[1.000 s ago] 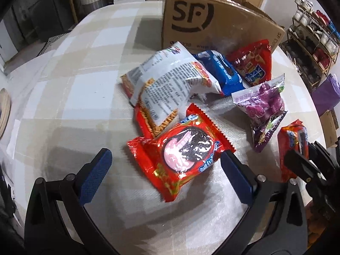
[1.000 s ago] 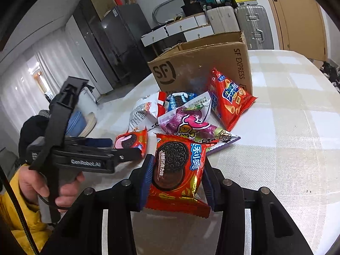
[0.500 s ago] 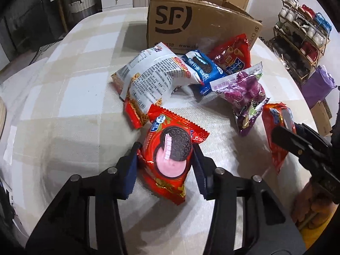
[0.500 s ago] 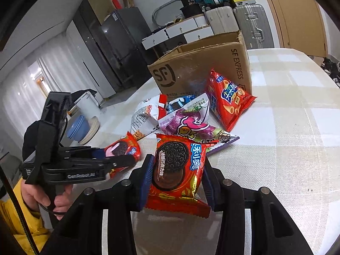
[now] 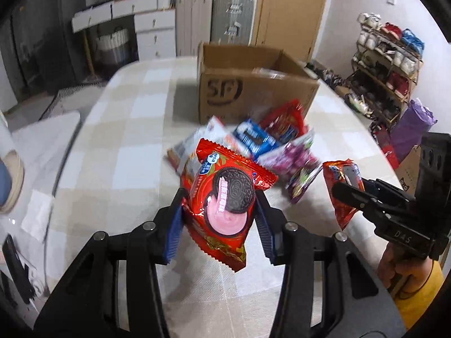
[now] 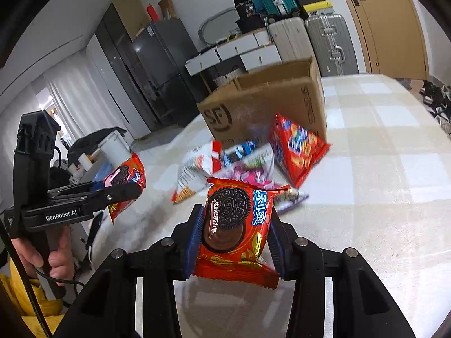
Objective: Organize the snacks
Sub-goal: 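Lift both red Oreo packs and carry them over the cardboard box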
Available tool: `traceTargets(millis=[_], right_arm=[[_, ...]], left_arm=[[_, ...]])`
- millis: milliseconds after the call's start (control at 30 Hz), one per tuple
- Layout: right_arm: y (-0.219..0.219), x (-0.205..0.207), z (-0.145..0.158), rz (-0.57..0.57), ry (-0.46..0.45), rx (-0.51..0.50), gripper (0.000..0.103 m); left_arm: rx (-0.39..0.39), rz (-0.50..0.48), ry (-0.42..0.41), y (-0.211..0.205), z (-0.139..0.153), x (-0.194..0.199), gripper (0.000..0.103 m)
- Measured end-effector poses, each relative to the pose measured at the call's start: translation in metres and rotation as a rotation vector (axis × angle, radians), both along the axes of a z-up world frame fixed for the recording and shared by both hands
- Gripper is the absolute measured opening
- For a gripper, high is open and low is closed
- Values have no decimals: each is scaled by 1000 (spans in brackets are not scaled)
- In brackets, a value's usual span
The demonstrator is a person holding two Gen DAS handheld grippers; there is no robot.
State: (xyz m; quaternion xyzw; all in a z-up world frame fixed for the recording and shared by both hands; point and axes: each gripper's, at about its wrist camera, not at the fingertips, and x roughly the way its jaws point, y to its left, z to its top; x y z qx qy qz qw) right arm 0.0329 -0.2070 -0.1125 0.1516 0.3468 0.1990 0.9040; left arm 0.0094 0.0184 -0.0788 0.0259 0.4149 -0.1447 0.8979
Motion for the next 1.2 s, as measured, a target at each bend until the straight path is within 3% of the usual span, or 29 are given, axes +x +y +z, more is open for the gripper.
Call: traceTargets(millis=[367,733,967,1200], right_arm=[[-2,5,98,15,-163,-40,43],[3,47,181,52,-284,-57,43],[4,85,200,63,-297,-62,43],[-3,134,175,49,-227,-29,43]], left_arm=[[-31,-61,-132,-5,65,2,43],[-48,-103,-210,-10,128,37,43],[-47,-94,-235,-19,156,79,43],[-67,-91,-186,-29,157,138,43]])
